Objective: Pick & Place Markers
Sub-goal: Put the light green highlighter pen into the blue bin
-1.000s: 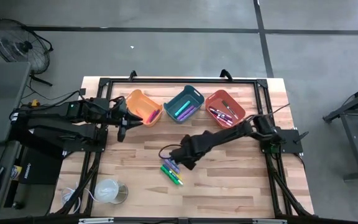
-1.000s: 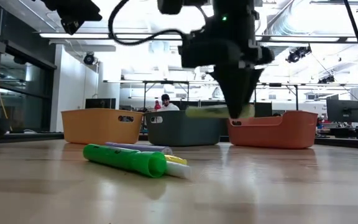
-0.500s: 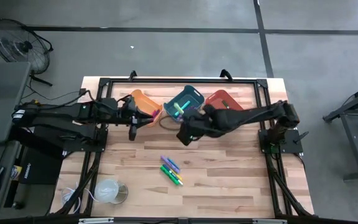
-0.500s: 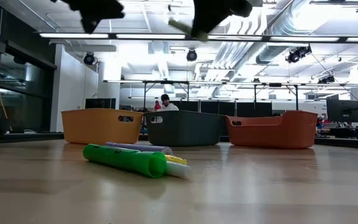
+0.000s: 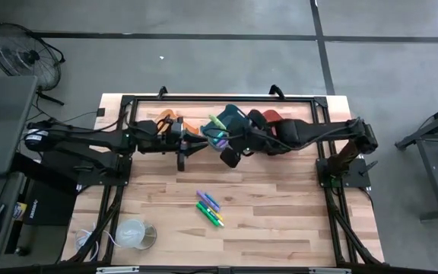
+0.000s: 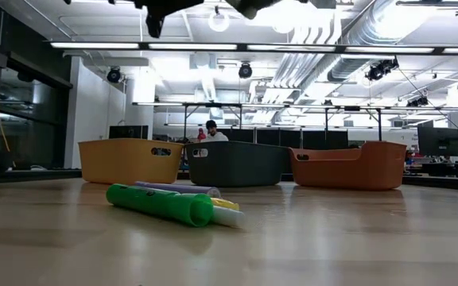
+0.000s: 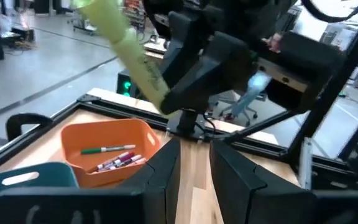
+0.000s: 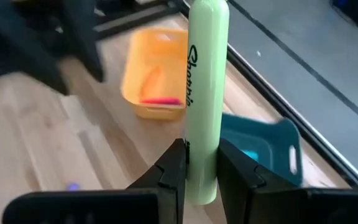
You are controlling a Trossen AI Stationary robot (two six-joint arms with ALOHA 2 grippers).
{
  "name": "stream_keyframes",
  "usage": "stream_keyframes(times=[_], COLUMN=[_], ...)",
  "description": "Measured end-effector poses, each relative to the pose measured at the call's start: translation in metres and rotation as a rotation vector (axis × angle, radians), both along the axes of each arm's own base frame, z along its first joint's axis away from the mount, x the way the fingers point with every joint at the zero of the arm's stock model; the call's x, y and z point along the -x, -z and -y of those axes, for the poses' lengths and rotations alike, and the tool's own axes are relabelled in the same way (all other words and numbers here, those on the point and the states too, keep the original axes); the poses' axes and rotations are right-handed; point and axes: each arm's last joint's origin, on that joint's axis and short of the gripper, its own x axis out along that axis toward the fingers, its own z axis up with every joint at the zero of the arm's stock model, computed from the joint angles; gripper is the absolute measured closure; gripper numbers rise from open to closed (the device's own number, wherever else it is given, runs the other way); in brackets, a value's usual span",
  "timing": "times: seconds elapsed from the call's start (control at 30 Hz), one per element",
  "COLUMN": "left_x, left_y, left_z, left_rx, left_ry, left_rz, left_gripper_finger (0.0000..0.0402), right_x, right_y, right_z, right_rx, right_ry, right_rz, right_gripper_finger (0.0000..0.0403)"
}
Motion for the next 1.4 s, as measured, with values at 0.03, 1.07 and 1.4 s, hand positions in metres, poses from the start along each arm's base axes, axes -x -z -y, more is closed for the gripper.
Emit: stream_keyframes(times=[0.03,1.07,1.4], left_x=[-0.001,0.099,0.117], left_y=[0.001,-0.052,-0.053], left_z=[0.0,-0.003,-0.003], left_rx=[0.0,0.077,0.149], left_ry=[-0.005,-0.063,-0.047], left_rz=[0.002,0.211,0.215], left_gripper_finger=[0.0317,0.0317,0.0317], right_x=[0.001,-0.021,-0.039], right_y=[0.001,0.106,0.164], right_z=[0.006,0.183,0.192], right_rx=[-0.007,0.132,0.174], right_ry=[0.019,-0.788,-0.991], right_rz=[-0.016,-0.661,-0.86], right_gripper_finger=[0.0347,0.0347,0.0347])
